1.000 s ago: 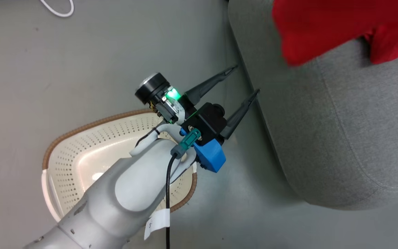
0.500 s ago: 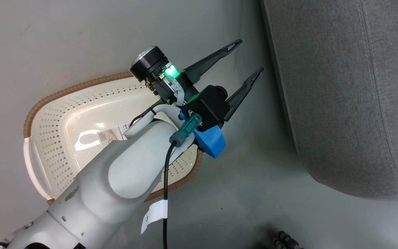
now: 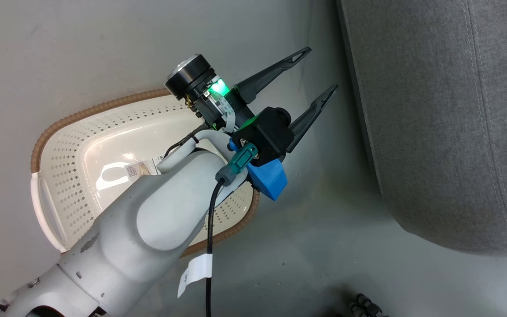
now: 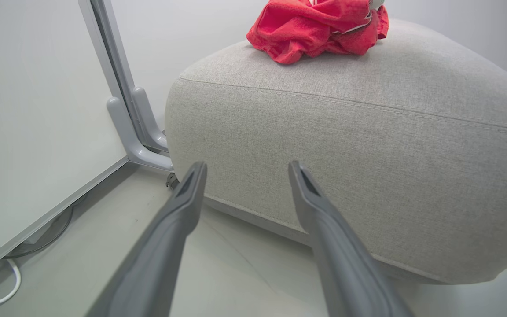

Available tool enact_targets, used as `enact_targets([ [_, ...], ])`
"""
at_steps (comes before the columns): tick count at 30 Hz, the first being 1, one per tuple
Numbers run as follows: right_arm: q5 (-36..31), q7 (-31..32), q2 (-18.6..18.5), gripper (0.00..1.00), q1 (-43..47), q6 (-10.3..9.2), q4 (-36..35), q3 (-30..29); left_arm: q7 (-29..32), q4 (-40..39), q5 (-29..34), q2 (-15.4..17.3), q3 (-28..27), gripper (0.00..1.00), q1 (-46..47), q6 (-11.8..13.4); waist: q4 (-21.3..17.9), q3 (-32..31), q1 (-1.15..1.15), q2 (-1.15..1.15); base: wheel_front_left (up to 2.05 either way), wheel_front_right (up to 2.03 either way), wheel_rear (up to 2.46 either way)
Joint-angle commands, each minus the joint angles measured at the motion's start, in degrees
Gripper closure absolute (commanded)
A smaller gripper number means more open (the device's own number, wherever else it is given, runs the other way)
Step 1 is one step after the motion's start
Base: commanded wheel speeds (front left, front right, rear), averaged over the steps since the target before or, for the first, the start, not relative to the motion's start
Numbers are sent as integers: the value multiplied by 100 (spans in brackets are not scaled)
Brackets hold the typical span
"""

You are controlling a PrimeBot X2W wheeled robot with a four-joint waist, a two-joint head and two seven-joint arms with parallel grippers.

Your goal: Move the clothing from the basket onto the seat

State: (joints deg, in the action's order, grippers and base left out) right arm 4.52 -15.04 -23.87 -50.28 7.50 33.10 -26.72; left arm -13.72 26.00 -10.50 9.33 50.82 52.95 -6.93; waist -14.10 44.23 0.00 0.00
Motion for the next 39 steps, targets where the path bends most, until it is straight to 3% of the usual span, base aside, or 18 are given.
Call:
enact_targets([
  [1, -69, -21, 67, 100, 55, -1, 87, -21, -27, 2, -25, 41, 5, 0, 49, 19, 3, -35, 0, 0, 0, 0, 0],
  [2, -86, -21, 93, 100, 75, -1, 123, -26, -33, 10, -40, 43, 7, 0, 33, 25, 6, -65, 0, 0, 0, 0, 0],
  [3, -111, -21, 139, 24, 112, -1, 158, -29, -41, 24, -54, 40, 12, 0, 8, 31, 6, -104, 0, 0, 0, 0, 0],
  [4, -132, -21, 178, 0, 151, -1, 179, -27, -52, 39, -52, 39, 17, 0, -22, 40, 3, -152, 0, 0, 0, 0, 0],
  [15, -262, -21, 506, 0, 1579, -1, -406, -1, -147, 153, -297, -127, -65, 0, -550, 174, -38, -1291, 0, 0, 0, 0, 0],
  [23, -347, -20, 698, 0, 2682, -1, -1046, 121, -152, -89, -485, -155, -430, 0, -1205, 325, 45, -2288, 0, 0, 0, 0, 0],
  [29, -258, -20, 789, 0, 3176, -1, -1710, 602, -153, -272, -601, -93, -901, 0, -1831, 480, 196, -2866, 0, 0, 0, 0, 0],
  [39, -70, -21, 1054, 0, 3595, -1, -2389, 1649, -154, -668, -563, 66, -2015, 0, -2719, 817, 763, -3455, 0, 0, 0, 0, 0],
])
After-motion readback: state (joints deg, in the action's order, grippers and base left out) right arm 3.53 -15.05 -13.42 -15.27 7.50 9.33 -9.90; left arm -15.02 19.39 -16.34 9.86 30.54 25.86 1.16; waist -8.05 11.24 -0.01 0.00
